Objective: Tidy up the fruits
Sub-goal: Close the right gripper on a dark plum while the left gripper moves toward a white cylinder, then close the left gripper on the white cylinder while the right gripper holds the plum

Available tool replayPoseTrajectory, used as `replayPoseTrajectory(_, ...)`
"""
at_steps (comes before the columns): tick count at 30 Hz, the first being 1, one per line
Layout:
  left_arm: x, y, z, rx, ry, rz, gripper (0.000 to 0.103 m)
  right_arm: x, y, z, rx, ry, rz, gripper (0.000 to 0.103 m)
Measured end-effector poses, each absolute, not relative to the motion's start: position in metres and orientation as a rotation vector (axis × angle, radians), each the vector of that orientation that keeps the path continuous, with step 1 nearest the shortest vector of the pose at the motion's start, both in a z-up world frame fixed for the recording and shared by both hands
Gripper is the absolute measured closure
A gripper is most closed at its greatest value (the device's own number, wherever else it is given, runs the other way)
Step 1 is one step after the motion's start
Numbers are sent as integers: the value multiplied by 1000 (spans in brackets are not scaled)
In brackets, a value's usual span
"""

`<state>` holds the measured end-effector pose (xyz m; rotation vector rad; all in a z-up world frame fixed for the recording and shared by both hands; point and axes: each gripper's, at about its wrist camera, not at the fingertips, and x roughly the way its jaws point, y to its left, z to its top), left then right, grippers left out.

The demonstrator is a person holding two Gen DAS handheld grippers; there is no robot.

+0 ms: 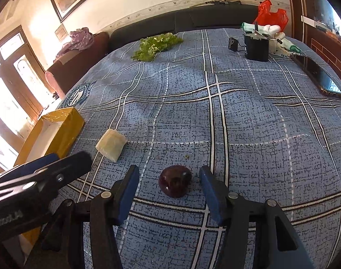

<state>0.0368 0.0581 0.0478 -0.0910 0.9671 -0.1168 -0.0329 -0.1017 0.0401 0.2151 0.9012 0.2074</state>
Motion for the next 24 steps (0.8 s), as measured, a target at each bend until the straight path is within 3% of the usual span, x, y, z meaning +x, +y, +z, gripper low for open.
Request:
replayPoseTrajectory(6,55,56,38,-116,991,-164,23,-33,-101,40,212,898,217,44)
replayPoseTrajectory(12,69,77,28,-203,1010,-162,23,-33,-102,39,207,899,218,59)
replayPoseTrajectory(15,75,75,22,-198,1020,-160,23,-33,-101,39,190,900,214,71)
replayPoseTrajectory(24,77,45,16,-57,981,-168,25,-34,-101,39,174,907,216,72)
